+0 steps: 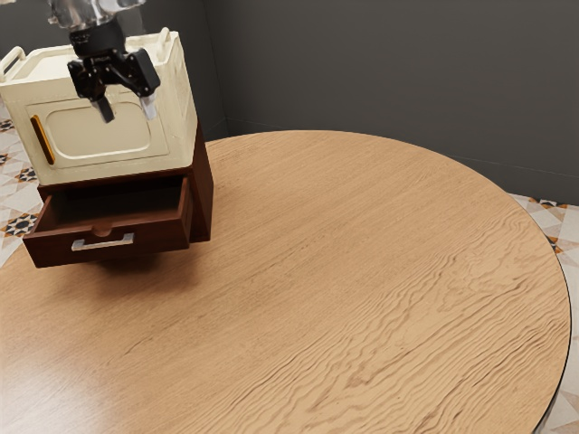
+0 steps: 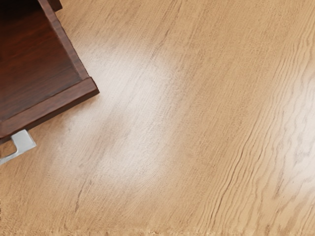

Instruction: Push the drawer handle with one arm to close the drawer

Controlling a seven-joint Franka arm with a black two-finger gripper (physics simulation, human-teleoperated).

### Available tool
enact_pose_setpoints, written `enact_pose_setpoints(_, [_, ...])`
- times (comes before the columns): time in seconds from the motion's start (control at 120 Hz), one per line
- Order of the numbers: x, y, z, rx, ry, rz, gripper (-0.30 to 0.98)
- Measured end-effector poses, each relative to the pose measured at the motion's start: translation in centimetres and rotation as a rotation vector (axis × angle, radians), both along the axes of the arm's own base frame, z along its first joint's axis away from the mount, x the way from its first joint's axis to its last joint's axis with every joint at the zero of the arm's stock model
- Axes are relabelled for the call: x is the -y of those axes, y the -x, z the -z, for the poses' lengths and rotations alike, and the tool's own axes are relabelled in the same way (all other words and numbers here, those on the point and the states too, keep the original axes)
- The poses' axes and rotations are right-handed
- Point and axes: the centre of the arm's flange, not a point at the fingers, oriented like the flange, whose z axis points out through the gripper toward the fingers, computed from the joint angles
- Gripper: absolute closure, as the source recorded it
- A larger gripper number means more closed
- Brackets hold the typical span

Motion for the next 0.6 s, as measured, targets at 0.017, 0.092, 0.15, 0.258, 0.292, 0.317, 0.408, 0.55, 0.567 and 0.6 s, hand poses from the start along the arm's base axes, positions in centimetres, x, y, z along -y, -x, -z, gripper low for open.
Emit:
enact_pose_setpoints(0.017, [-0.2,0.2,0.6,-0.008,0.0,-0.006,0.0])
enact_pose_setpoints(0.092, [-1.2,0.8,2.6,-0.03,0.001,-0.03,0.0])
enact_pose_setpoints(0.15, [-1.3,3.7,3.5,-0.035,-0.009,-0.04,0.0])
enact_pose_setpoints(0.258, [3.0,12.8,6.1,-0.045,-0.027,0.018,0.0])
enact_pose_setpoints(0.292, [4.0,16.1,6.7,-0.037,-0.061,0.001,0.0])
enact_pose_setpoints(0.317, [4.6,18.3,7.1,-0.032,-0.092,-0.032,0.01])
enact_pose_setpoints(0.408, [5.5,23.8,10.2,-0.054,-0.129,-0.191,0.11])
enact_pose_setpoints(0.55, [5.8,26.0,14.2,-0.115,-0.094,-0.329,0.39])
enact_pose_setpoints(0.567, [5.8,25.9,15.0,-0.126,-0.092,-0.338,0.41])
enact_pose_setpoints(0.6, [5.6,25.5,16.4,-0.143,-0.087,-0.355,0.46])
